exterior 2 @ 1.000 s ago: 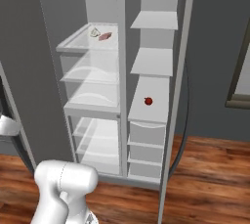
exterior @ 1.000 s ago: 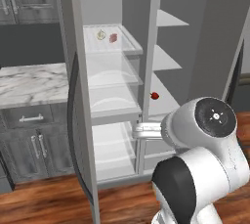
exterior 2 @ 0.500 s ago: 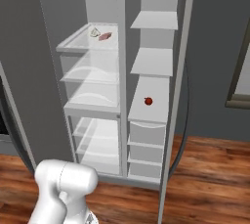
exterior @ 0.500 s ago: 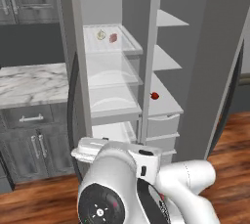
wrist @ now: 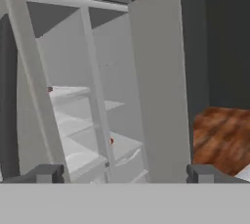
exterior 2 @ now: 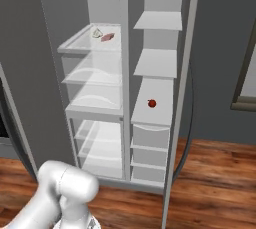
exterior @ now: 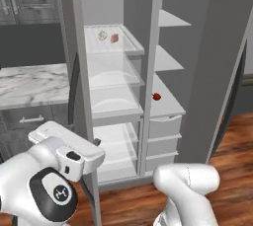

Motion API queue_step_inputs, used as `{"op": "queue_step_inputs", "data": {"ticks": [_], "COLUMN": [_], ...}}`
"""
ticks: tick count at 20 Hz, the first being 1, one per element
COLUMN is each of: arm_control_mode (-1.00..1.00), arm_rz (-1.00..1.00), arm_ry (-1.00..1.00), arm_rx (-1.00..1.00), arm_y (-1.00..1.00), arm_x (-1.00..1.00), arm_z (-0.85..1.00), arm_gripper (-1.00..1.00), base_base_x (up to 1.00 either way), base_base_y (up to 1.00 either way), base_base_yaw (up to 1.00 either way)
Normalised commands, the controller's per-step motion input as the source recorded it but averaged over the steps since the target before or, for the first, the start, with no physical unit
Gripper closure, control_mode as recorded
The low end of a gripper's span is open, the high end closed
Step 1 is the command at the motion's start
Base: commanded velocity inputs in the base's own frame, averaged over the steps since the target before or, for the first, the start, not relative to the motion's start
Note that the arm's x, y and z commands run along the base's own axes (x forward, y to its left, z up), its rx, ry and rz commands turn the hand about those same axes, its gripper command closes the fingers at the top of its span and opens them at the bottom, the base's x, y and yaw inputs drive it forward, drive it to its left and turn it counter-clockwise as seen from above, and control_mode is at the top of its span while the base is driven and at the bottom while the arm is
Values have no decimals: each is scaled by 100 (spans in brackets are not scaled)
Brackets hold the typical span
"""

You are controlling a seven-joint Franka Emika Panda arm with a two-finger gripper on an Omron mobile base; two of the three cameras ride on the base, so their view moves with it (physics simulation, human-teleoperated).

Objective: Pick up the frozen steak from the freezer, place it on any shelf in the fridge, and close the fridge and freezer doors when done.

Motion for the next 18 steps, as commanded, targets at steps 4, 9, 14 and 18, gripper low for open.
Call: {"op": "queue_step_inputs", "data": {"ticks": [4,9,14,18], "arm_control_mode": [-100,-100,-100,-100], "arm_rz": [-27,-6,5,3], "arm_ry": [0,0,0,0], "arm_rx": [-3,-1,0,0], "arm_y": [34,9,0,0], "arm_x": [100,97,94,92], "arm_z": [-16,-11,-11,-9], "arm_gripper": [-100,-100,-100,-100], "base_base_x": [0,0,0,0], "base_base_y": [0,0,0,0], "base_base_yaw": [0,0,0,0]}}
